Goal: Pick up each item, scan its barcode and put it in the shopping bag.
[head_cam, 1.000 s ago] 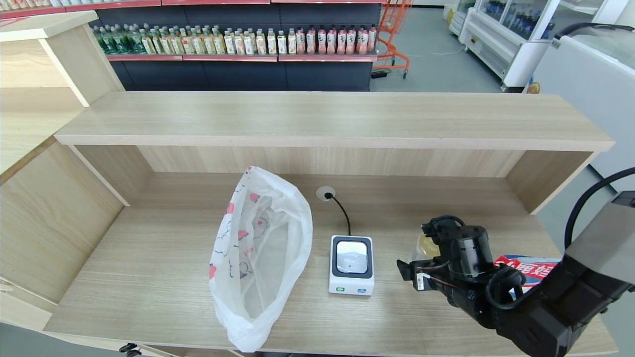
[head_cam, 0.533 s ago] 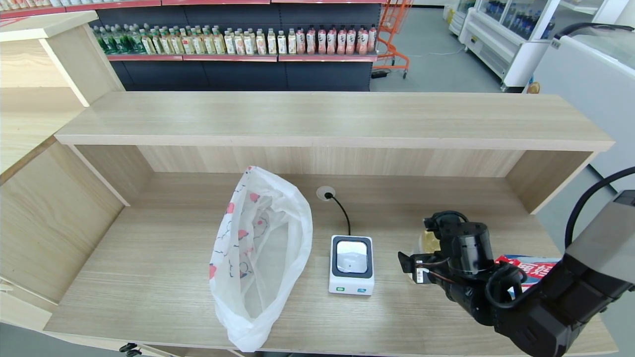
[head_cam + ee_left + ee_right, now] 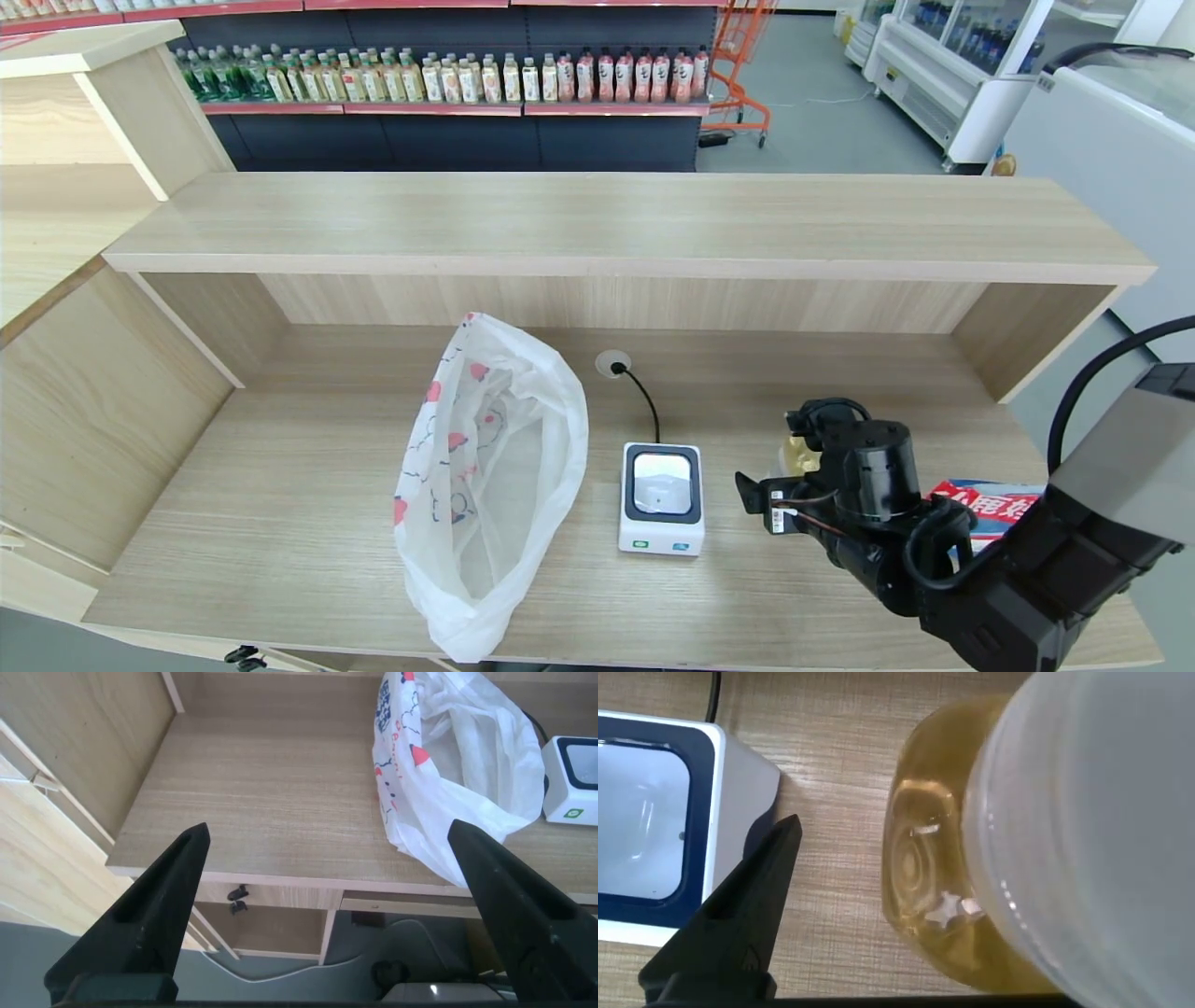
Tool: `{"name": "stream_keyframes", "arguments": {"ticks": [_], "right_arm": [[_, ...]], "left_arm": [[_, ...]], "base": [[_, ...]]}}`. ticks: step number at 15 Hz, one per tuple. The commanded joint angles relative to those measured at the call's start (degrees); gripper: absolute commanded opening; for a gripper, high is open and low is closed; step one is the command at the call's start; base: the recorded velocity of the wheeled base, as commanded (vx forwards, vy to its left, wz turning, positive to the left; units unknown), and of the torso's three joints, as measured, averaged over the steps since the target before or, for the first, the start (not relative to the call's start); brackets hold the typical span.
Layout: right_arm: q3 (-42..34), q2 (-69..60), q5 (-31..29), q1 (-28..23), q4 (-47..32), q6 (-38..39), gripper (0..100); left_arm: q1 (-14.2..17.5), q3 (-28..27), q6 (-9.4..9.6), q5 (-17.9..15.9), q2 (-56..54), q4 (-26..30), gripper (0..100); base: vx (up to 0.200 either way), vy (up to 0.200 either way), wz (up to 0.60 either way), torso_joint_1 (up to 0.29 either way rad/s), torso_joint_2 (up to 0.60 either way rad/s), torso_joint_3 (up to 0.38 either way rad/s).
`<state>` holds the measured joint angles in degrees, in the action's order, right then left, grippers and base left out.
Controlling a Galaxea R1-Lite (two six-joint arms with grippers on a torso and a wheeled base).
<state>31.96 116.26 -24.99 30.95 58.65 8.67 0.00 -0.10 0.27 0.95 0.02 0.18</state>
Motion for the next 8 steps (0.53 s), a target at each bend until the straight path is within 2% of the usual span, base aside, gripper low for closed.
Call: {"name": "stream_keyframes", "arguments": {"ticks": [1,2,3,8], "right_arm": [[0.2,0.8,0.1,-0.1,0.1,-0.5,100],[0.7,1.3,0.2,-0.4,0.1,-1.2,100],[1.3,1.8,0.4,-0.4,0.1,-1.4,0],[1.9,1.4,1.3,-0.6,0.2,-3.1,0]], "left_arm": [[0.0,0.0,0.0,0.0,0.0,0.0,100],[0.0,0.0,0.0,0.0,0.0,0.0,100],[0.0,0.0,0.0,0.0,0.0,0.0,100],[0.0,0.1,0.0,0.0,0.0,0.0,100]], "base": [[0.0,0.0,0.0,0.0,0.0,0.0],[0.0,0.0,0.0,0.0,0.0,0.0],[0.0,0.0,0.0,0.0,0.0,0.0],[0.0,0.0,0.0,0.0,0.0,0.0]]}}
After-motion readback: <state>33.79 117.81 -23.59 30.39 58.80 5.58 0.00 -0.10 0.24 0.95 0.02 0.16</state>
